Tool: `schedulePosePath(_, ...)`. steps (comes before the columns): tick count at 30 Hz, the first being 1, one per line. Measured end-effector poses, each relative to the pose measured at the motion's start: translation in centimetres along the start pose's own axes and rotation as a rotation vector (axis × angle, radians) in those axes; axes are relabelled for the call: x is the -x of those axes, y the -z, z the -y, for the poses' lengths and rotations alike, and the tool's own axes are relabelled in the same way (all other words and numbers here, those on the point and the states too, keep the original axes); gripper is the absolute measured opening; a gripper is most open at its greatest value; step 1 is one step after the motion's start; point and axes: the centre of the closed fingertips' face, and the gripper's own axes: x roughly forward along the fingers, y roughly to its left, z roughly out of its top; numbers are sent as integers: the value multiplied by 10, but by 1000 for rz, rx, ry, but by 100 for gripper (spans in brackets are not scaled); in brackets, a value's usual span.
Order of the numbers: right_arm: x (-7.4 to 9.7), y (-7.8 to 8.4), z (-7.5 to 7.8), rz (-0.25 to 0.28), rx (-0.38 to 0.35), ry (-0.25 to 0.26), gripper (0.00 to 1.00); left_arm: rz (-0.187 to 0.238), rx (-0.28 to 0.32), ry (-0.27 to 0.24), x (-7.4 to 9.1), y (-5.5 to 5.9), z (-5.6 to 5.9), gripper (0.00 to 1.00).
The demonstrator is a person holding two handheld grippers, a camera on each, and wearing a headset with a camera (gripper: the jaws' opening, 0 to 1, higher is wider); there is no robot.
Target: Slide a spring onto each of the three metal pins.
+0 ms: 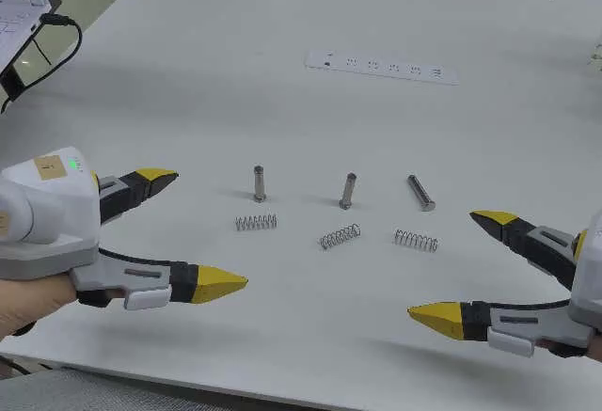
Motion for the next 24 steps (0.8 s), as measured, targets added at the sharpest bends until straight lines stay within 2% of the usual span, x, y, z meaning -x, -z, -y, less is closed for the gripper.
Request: schedulePosePath(24, -2, -1, -2, -7, 6, 0, 93, -15, -7, 2, 0, 3, 1, 98)
